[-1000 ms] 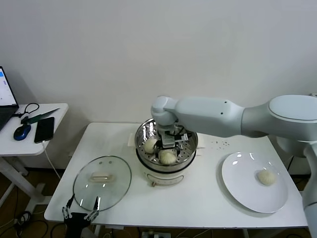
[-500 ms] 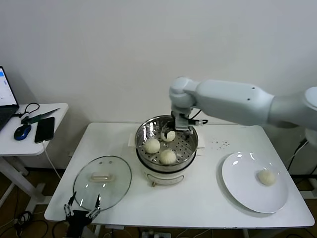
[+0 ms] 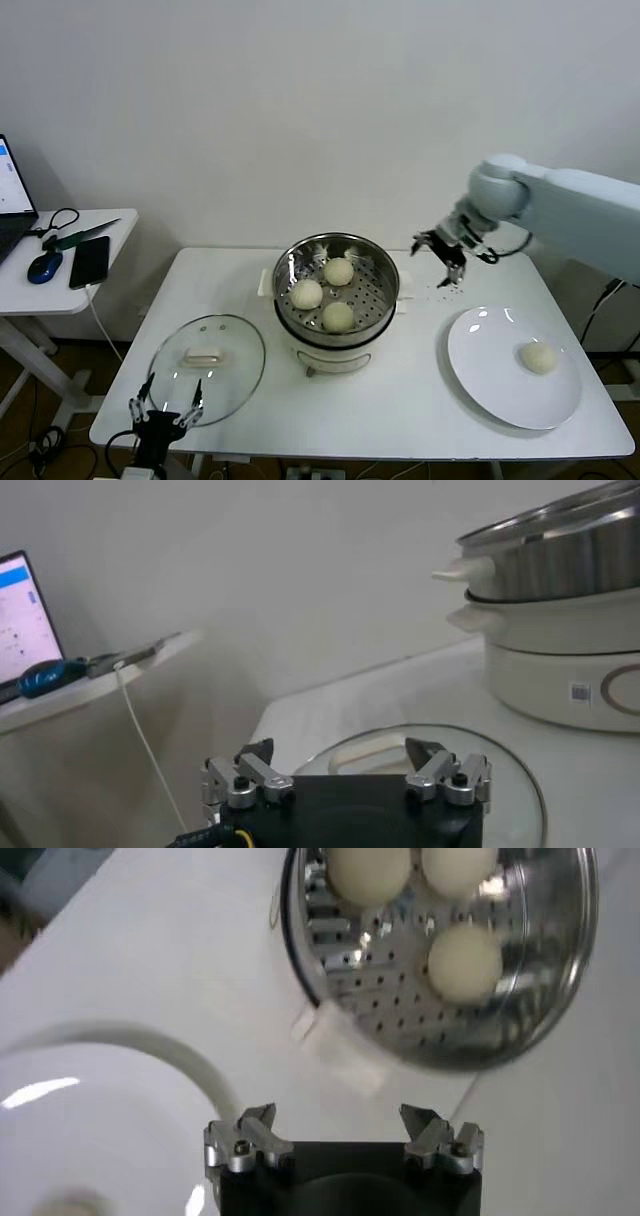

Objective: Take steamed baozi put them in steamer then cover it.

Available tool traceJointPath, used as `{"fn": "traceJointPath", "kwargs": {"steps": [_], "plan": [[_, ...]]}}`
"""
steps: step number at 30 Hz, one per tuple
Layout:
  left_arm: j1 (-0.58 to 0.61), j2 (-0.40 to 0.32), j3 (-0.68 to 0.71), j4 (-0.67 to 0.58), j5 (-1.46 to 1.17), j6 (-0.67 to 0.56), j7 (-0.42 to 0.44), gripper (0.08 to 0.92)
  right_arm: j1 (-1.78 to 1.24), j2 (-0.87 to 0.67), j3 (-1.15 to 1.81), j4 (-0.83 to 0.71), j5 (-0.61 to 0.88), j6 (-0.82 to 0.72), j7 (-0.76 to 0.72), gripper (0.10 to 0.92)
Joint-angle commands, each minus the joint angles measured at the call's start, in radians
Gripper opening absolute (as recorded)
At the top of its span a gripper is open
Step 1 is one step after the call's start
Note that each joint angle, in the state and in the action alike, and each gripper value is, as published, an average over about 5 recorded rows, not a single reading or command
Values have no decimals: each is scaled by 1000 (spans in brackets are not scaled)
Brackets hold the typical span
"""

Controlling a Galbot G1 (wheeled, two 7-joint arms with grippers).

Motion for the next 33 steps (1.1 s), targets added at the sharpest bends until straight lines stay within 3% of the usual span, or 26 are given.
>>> {"fn": "traceJointPath", "kwargs": {"steps": [1,13,33], "plan": [[-1,2,-3,-9,0,0,1,823,-421,-295,364,-65,12,-110,-30,823],[12,-11,-3,-10,18,-2,0,823,-898,-264,813,-233,-234,21,-44,823],[9,-16,-8,14,32,-1,-2,823,-820,-89,772,-428,-351,75,-47,823]]}}
